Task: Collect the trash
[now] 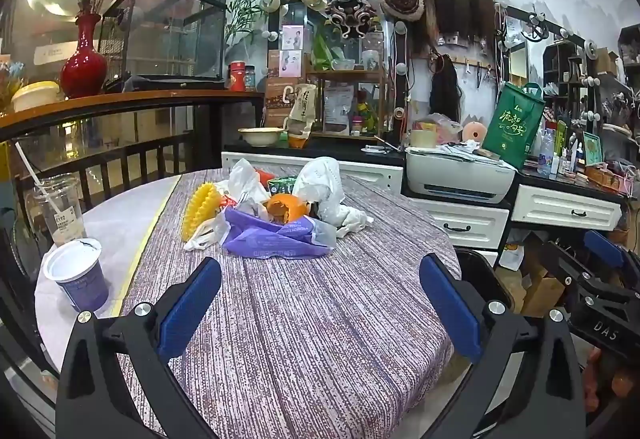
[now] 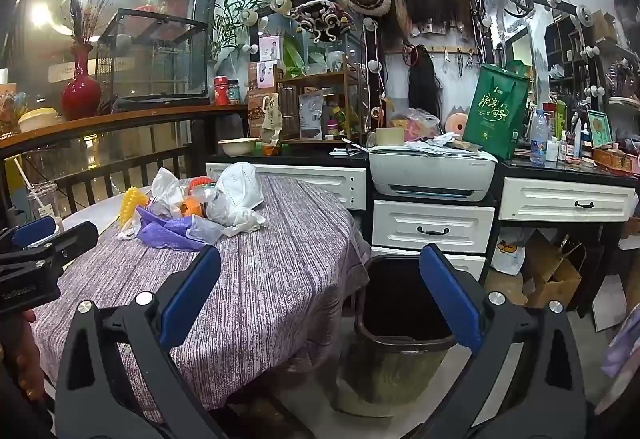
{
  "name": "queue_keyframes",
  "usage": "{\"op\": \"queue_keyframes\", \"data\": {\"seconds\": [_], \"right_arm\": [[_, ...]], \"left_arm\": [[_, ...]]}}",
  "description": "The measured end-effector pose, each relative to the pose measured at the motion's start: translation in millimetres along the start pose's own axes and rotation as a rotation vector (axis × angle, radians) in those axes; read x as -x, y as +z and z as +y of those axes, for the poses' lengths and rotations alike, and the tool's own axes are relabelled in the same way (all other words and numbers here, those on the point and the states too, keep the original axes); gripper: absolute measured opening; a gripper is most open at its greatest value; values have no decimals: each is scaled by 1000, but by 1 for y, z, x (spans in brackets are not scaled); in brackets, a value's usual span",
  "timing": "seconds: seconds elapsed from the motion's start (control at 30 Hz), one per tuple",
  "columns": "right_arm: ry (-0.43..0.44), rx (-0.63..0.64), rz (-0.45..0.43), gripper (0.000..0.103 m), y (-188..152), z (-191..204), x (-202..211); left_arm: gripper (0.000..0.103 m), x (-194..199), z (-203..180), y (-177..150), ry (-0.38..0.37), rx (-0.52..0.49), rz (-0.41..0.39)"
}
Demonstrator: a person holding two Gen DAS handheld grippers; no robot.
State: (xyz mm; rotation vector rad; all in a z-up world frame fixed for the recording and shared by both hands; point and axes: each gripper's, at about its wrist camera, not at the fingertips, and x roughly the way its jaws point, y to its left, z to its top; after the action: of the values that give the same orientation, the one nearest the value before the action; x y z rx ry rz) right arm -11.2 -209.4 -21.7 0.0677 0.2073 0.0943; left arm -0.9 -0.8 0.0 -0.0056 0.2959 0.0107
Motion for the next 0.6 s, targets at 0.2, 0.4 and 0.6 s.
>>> {"op": "queue_keyframes", "data": {"seconds": [0.2, 0.4, 0.6], "right_arm": [[-5, 11, 16, 98, 0, 1, -1], [-2, 7, 25, 98, -5, 2, -6], [3, 1, 32, 98, -3, 1, -7]], "left_arm": [[98, 5, 2, 0, -8, 10, 3], [98, -6, 12, -3, -6, 18, 20], [98, -7, 9, -7, -1, 13, 22]]}}
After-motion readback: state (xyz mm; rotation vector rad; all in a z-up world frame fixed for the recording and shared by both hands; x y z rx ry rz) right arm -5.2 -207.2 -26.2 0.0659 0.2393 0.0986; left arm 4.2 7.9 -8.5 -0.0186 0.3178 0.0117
